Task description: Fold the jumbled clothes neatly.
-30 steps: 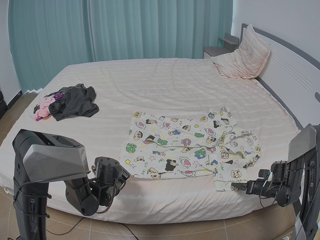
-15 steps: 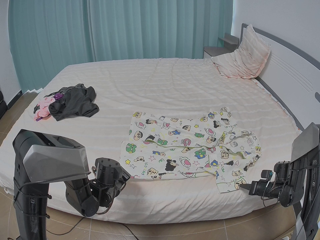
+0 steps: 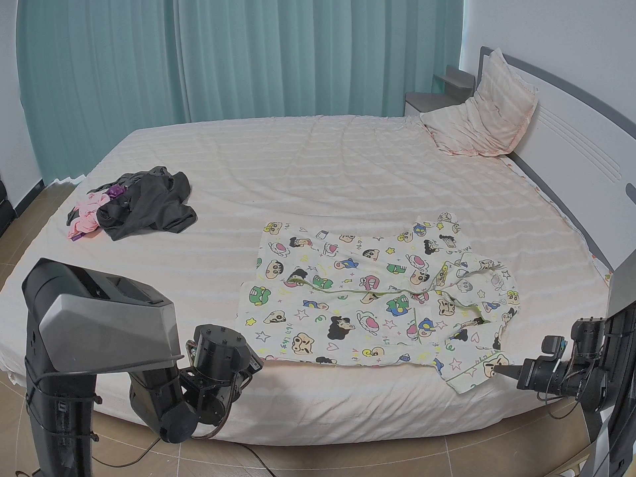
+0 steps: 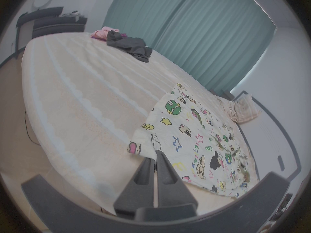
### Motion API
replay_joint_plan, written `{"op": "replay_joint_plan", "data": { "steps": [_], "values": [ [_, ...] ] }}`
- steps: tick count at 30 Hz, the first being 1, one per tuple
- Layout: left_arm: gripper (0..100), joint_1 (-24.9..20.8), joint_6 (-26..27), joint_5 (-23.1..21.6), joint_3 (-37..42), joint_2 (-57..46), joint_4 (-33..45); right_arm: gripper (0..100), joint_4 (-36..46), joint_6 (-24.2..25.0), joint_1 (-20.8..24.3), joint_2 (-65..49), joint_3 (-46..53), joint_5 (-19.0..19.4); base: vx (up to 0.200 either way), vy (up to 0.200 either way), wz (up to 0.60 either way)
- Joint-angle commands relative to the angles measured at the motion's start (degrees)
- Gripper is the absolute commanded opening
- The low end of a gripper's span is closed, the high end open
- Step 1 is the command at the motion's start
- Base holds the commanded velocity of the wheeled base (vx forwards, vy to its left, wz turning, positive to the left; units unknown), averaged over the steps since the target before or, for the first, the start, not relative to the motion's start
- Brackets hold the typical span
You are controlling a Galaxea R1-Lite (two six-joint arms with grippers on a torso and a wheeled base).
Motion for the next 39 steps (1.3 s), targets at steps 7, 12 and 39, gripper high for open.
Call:
{"op": "replay_joint_plan", "data": {
  "steps": [7, 12, 39],
  "values": [
    [0, -1.8, 6.3, 2.5, 3.0, -3.2, 0.0, 0, 9.5, -0.8, -2.3, -11.9, 1.5, 0.2, 0.000, 0.000, 0.00],
    [0, -1.8, 10.4, 3.6, 4.2, -2.7, 0.0, 0, 18.9, -6.6, -2.5, -16.1, 1.5, 0.2, 0.000, 0.000, 0.00],
    [0, -2.8, 11.3, -0.6, 9.2, -3.1, 0.0, 0, 37.8, -22.5, -5.3, -21.0, 1.5, 0.2, 0.000, 0.000, 0.00]
  ]
}}
